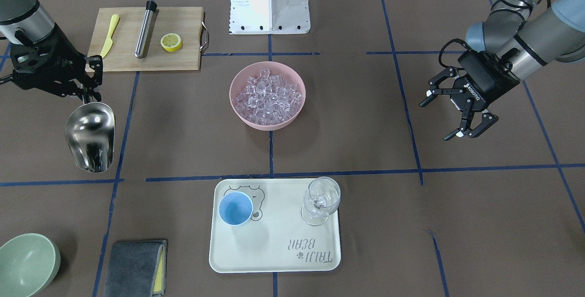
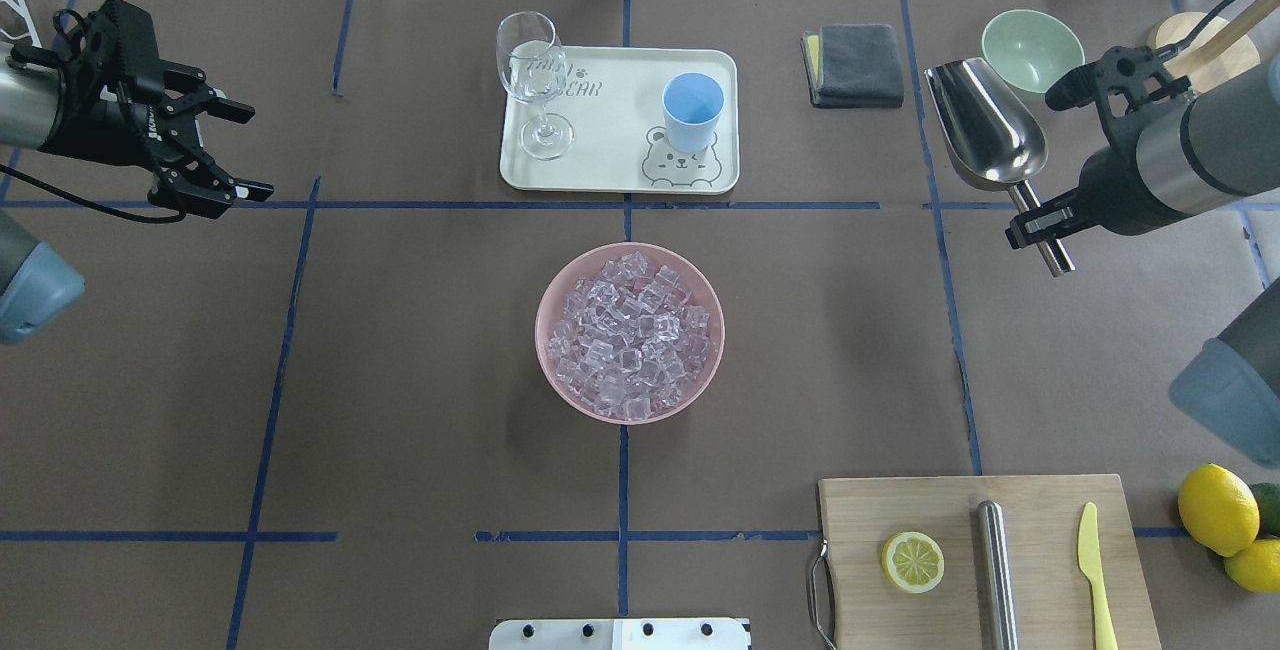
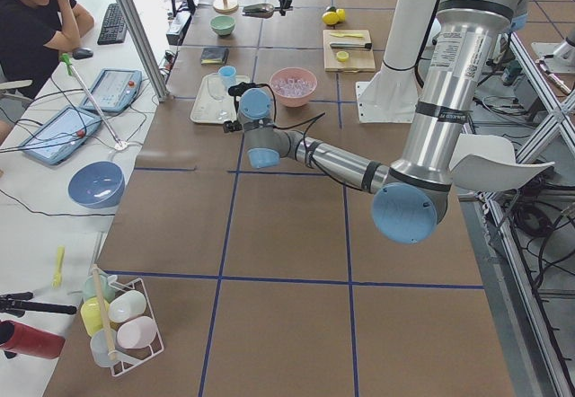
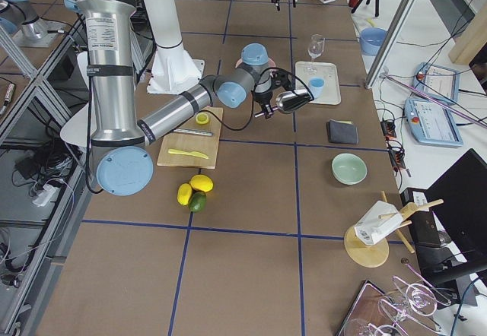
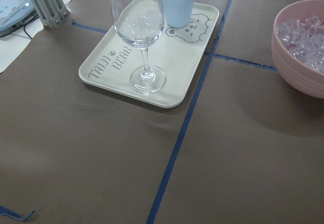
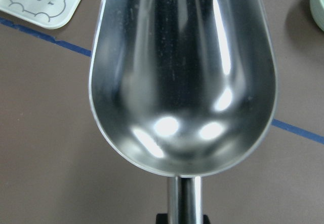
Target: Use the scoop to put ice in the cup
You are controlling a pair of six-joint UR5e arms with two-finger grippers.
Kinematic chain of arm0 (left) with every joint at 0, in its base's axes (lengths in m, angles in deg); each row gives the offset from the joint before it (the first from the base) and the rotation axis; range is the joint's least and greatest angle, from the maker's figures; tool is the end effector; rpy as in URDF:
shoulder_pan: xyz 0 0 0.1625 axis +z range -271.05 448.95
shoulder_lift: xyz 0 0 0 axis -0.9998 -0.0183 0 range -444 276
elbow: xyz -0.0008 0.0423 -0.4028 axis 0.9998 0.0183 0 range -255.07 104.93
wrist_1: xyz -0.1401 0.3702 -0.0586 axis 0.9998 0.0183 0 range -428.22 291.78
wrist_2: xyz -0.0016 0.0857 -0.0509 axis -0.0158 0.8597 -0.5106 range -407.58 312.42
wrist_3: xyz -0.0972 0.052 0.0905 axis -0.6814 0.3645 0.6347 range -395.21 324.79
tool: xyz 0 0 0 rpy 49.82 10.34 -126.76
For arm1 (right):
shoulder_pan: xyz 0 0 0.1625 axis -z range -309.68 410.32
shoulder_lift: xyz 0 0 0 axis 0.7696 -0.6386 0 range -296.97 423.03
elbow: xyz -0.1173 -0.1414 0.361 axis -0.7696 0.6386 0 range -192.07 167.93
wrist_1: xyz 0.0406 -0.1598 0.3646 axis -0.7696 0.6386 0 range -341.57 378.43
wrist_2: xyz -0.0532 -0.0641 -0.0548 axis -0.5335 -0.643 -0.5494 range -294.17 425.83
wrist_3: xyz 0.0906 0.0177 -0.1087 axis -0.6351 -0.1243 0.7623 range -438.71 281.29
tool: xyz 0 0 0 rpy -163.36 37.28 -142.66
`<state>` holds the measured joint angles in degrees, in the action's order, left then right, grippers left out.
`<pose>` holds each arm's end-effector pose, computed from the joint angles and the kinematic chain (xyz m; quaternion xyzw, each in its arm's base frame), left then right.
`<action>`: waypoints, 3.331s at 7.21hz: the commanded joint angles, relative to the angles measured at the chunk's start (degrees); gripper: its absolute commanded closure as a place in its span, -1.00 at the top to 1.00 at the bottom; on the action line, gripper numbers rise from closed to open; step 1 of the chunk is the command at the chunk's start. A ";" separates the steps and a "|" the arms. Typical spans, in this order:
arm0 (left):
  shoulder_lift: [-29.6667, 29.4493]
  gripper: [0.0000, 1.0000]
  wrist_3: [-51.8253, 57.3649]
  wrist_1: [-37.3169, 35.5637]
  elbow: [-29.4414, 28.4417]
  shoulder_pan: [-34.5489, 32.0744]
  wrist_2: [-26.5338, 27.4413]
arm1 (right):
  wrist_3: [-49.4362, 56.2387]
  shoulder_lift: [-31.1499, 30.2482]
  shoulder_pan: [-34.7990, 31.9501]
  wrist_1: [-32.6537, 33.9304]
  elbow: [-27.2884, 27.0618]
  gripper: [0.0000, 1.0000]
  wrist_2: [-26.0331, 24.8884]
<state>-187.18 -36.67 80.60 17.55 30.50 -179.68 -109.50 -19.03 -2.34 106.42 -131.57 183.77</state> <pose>0.2733 -0.5173 0.3861 0.4613 0.4347 0.4029 0.6603 -0.2581 -0.4478 0.3682 0.1440 -0.3717 -0.1335 0.9073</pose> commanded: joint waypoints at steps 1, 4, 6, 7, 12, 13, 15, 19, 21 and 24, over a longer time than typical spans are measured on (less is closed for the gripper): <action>-0.09 1.00 0.05 -0.02 -0.07 0.00 0.00 | 16.21 4.80 -0.08 11.05 -1.53 -1.00 -7.16; -1.58 0.98 0.31 0.15 -0.43 1.22 0.09 | 21.52 9.16 5.44 23.14 -3.64 -1.00 -10.61; -1.58 0.99 0.31 0.24 -0.16 1.23 0.18 | 32.92 21.43 9.66 38.75 -2.77 -1.00 -18.69; -1.58 0.99 0.31 0.24 -0.07 1.23 0.18 | 37.25 22.72 9.68 39.61 -3.29 -1.00 -20.10; -3.60 0.99 1.19 0.85 0.53 10.32 12.22 | 44.68 24.22 14.42 39.89 -0.57 -1.00 -25.66; -4.21 1.00 0.41 1.55 0.45 15.07 15.96 | 44.85 24.40 14.68 39.80 -0.48 -1.00 -25.66; -5.27 1.00 0.84 1.29 -0.42 22.80 22.11 | 45.11 24.93 14.86 40.06 -0.48 -1.00 -25.22; -6.67 1.00 0.31 1.12 -0.43 28.12 24.87 | 45.29 27.03 16.70 41.47 1.53 -1.00 -25.04; -8.78 1.00 0.31 0.94 -0.69 29.79 24.70 | 45.29 28.26 17.41 42.95 1.28 -1.00 -25.04; -9.66 1.00 0.31 0.59 -3.57 31.81 24.52 | 45.29 28.71 18.73 42.96 1.28 -1.00 -24.95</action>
<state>-196.32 -36.35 81.26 15.53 61.78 -155.13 -64.21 9.51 15.87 149.33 -130.18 158.75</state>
